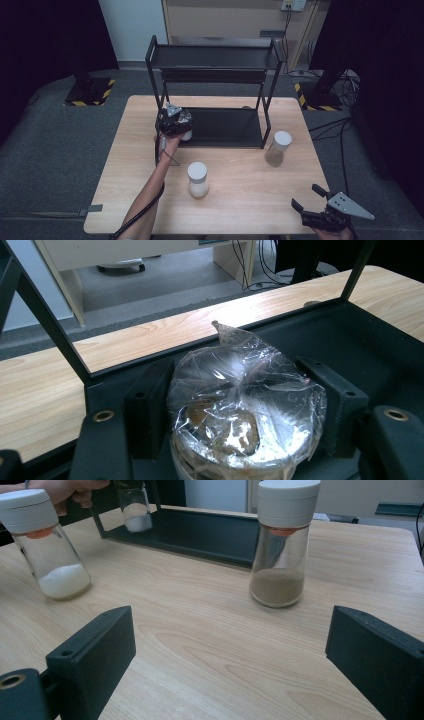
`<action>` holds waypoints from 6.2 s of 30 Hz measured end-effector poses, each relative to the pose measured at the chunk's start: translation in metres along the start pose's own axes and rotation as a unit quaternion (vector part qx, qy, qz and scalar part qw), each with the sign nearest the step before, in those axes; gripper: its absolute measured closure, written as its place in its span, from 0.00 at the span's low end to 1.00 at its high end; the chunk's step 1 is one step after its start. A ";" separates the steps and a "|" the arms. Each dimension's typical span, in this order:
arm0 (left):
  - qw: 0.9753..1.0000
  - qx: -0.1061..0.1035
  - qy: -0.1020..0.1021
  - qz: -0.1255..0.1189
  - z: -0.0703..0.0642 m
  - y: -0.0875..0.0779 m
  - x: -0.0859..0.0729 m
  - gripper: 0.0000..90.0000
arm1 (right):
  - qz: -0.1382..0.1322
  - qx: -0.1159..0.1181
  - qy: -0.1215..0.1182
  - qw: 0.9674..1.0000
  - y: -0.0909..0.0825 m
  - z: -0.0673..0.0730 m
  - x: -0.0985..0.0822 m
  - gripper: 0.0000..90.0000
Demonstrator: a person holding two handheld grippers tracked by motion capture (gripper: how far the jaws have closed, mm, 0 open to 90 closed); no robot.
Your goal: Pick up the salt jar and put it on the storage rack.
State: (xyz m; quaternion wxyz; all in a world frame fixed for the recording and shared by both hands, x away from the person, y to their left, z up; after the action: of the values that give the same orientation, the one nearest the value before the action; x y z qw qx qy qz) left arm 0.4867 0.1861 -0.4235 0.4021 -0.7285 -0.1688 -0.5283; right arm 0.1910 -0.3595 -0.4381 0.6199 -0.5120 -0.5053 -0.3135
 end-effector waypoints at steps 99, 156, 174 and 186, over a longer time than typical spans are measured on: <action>0.991 -0.097 0.064 -0.060 -0.038 -0.121 0.053 0.01 | -0.001 0.003 -0.004 1.000 -0.001 0.001 0.001 0.06; 0.986 -0.135 0.029 -0.092 -0.030 -0.213 -0.120 0.02 | 0.004 -0.003 -0.007 1.000 0.000 0.003 0.002 0.06; 0.985 -0.151 0.019 -0.076 -0.017 -0.212 -0.151 0.02 | 0.002 -0.003 -0.007 1.000 -0.001 0.003 0.002 0.06; 0.986 -0.153 0.028 -0.060 -0.012 -0.209 -0.155 0.02 | 0.003 0.001 -0.010 1.000 0.000 0.003 0.002 0.06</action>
State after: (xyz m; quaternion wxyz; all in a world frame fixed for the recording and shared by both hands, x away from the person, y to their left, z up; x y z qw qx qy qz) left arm 0.2794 0.3345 -0.4772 0.2579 -0.7551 -0.1181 -0.5911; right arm 0.1907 -0.3560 -0.4365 0.6160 -0.5161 -0.5104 -0.3060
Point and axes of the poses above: each handheld gripper's, and its own axes: y roughly forward along the jaws, x roughly out of its top, z roughly to its left, the point moved 6 cm from there along y, roughly forward along the jaws, and after that the axes turned 12 degrees about -x, right-handed, at the moved point
